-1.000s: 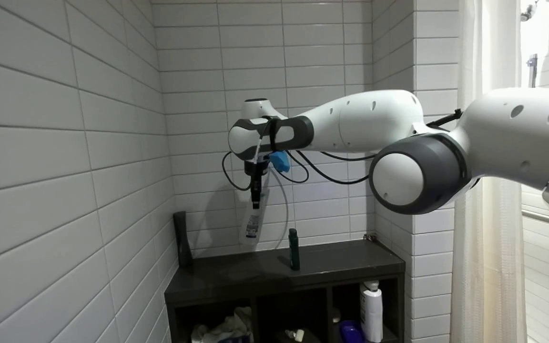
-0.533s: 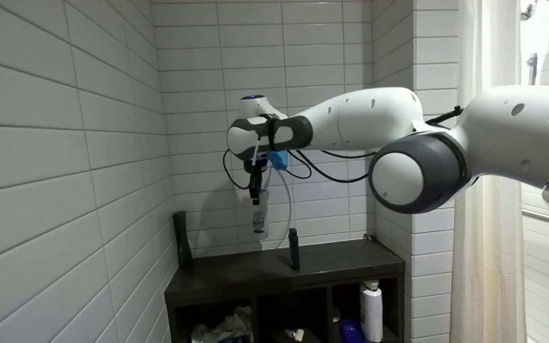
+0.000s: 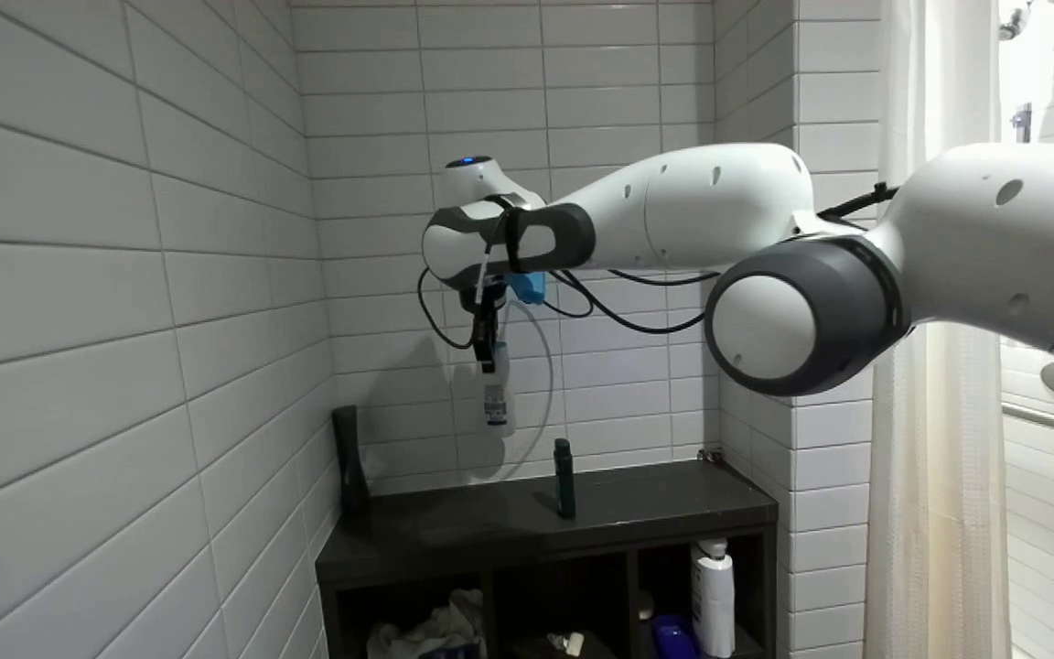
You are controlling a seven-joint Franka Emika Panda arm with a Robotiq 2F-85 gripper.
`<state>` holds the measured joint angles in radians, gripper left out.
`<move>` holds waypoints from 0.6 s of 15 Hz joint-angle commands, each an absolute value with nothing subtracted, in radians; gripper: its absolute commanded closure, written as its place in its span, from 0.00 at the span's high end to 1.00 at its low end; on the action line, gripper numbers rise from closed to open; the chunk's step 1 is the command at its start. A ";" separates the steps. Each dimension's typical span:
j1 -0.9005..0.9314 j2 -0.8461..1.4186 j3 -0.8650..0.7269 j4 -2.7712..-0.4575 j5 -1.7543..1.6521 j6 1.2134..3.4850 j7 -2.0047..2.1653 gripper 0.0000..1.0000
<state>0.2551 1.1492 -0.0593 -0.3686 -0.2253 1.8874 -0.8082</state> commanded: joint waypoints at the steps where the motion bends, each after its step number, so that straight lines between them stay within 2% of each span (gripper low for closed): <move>1: 0.284 1.090 -0.074 -0.402 -0.251 1.850 -0.841 0.18; 7: 0.285 1.088 -0.029 -0.406 -0.208 1.847 -0.875 0.18; 9: 0.273 1.138 -0.001 -0.331 -0.188 1.804 -0.906 0.18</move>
